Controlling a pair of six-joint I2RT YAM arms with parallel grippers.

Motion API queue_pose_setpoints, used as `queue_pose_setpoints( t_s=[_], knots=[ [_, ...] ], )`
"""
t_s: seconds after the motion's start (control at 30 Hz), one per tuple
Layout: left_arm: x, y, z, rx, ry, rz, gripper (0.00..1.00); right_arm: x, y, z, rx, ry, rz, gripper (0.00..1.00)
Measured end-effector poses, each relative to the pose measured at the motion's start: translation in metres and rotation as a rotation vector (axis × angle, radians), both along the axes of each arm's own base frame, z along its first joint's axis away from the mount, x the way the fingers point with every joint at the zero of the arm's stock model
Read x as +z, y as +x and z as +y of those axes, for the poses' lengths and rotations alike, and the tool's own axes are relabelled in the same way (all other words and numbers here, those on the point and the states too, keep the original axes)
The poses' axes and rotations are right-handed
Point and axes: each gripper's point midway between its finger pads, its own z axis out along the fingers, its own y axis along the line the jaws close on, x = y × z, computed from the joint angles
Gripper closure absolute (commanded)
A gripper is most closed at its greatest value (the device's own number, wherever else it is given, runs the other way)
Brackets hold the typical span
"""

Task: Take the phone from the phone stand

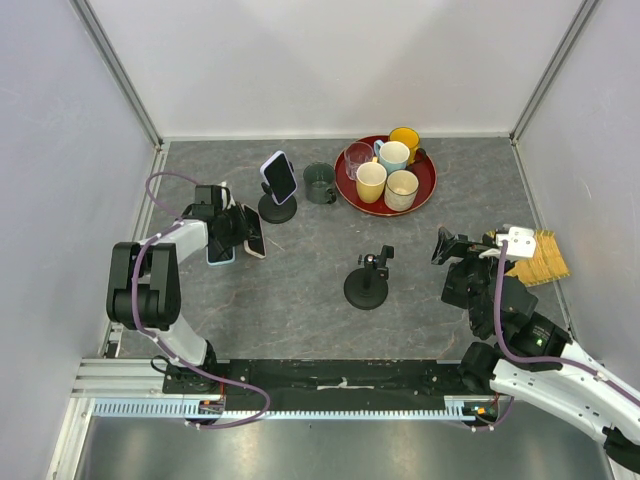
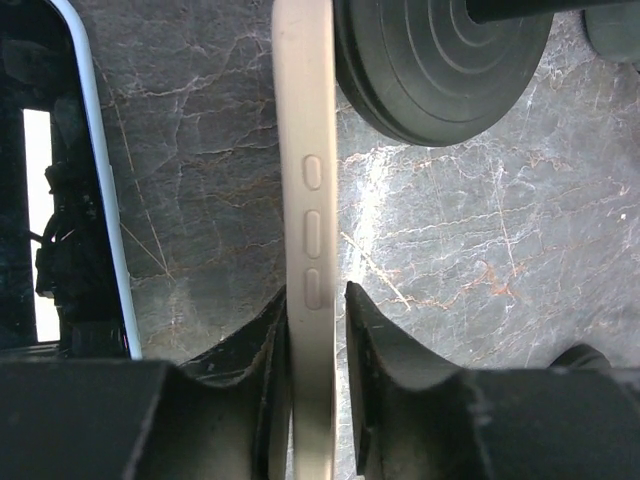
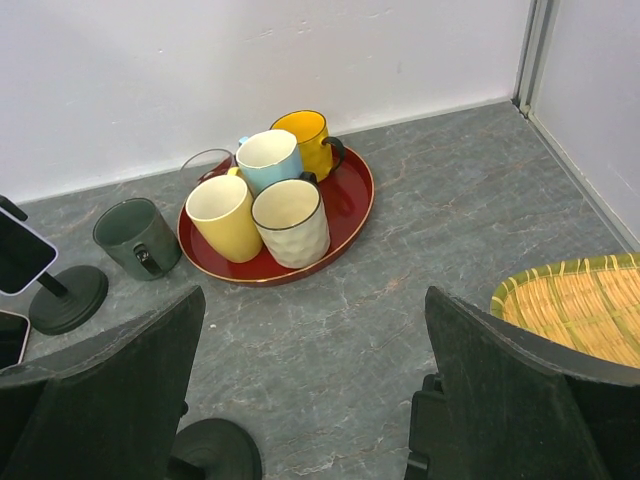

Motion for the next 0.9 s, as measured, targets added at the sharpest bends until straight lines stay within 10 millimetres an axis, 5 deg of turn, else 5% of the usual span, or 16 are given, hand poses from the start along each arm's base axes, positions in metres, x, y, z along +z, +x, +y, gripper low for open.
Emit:
queue_pose_setpoints(
  t_s=[0.2, 0.4, 0.9],
  knots=[
    [0.001, 0.001, 0.001, 0.001, 0.005, -0.003, 0.39, 0.000, 0.000, 0.000, 0.002, -0.004, 0.001, 0.02],
    [0.004, 0.003, 0.004, -0.004, 0.030, 0.000, 0.29, -0.001, 0.000, 0.000, 0.002, -0.008, 0.004, 0.02],
    [0.004, 0.005, 0.019, -0.016, 0.131, 0.006, 0.25, -0.007, -0.004, -0.004, 0.002, -0.010, 0.029, 0.02]
  ],
)
